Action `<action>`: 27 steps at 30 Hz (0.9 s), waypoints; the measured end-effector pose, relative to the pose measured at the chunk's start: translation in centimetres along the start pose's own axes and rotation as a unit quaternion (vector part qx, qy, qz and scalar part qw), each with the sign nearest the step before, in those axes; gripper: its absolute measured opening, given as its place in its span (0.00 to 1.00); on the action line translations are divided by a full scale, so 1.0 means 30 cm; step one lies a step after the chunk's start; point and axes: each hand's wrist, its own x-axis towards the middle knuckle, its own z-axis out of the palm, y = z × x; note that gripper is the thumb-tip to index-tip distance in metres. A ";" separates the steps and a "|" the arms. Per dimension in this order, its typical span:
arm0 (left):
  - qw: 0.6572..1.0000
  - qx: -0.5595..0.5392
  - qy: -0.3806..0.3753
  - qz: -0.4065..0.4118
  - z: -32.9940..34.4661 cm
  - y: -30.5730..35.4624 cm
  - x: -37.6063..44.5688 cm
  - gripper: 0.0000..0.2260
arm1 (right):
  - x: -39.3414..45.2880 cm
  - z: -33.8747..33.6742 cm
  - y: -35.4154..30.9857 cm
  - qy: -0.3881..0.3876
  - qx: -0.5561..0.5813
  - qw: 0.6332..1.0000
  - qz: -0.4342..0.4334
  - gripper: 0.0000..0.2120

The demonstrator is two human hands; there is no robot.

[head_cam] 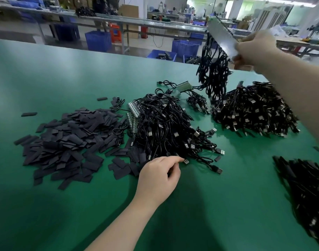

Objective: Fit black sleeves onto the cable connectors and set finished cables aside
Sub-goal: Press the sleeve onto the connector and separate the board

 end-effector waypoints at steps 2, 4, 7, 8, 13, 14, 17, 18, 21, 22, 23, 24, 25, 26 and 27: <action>1.000 -0.001 -0.006 -0.006 -0.002 0.001 -0.002 0.11 | -0.005 -0.035 -0.020 0.013 -0.027 0.999 -0.021 0.05; 1.000 0.004 -0.009 -0.009 -0.003 -0.001 0.000 0.11 | -0.012 -0.047 -0.020 0.023 -0.057 0.997 -0.050 0.07; 1.000 0.009 -0.014 -0.007 -0.001 0.000 -0.001 0.11 | -0.024 -0.026 0.014 -0.008 -0.115 0.992 -0.052 0.05; 1.000 0.010 -0.016 -0.007 -0.001 0.000 -0.001 0.11 | -0.026 -0.022 0.026 -0.009 -0.138 0.988 -0.065 0.04; 1.000 0.007 -0.016 -0.006 -0.002 -0.005 -0.003 0.11 | -0.035 -0.046 0.057 -0.010 -0.155 0.983 -0.102 0.08; 1.000 0.007 -0.017 -0.006 -0.002 -0.005 -0.003 0.11 | -0.048 -0.055 0.056 -0.014 -0.152 0.983 -0.099 0.09; 1.000 0.009 -0.025 -0.007 -0.002 -0.005 -0.004 0.11 | -0.108 -0.078 0.039 -0.021 -0.197 0.973 -0.119 0.09; 1.000 0.009 -0.026 -0.004 -0.002 -0.005 -0.005 0.11 | -0.134 -0.088 0.029 -0.012 -0.245 0.957 -0.156 0.09; 1.000 -0.010 -0.026 -0.014 -0.009 -0.004 -0.010 0.11 | -0.250 -0.119 -0.001 0.028 -0.324 0.902 -0.285 0.10; 0.999 -0.027 -0.022 -0.019 -0.013 -0.005 -0.014 0.11 | -0.297 -0.129 -0.005 0.037 -0.329 0.890 -0.313 0.10; 0.999 -0.047 -0.016 -0.021 -0.018 -0.003 -0.018 0.11 | -0.349 -0.138 -0.006 0.045 -0.332 0.882 -0.333 0.09; 0.997 -0.069 -0.009 -0.017 -0.024 0.000 -0.020 0.11 | -0.404 -0.144 -0.002 0.051 -0.332 0.877 -0.345 0.08; 0.996 -0.091 -0.004 -0.011 -0.031 0.006 -0.023 0.12 | -0.465 -0.151 0.010 0.054 -0.333 0.874 -0.351 0.07; 0.993 -0.122 0.001 -0.008 -0.038 0.017 -0.025 0.12 | -0.527 -0.156 0.028 0.054 -0.336 0.872 -0.352 0.06; 0.987 -0.163 -0.001 -0.013 -0.046 0.029 -0.026 0.13 | -0.596 -0.160 0.049 0.051 -0.340 0.872 -0.349 0.05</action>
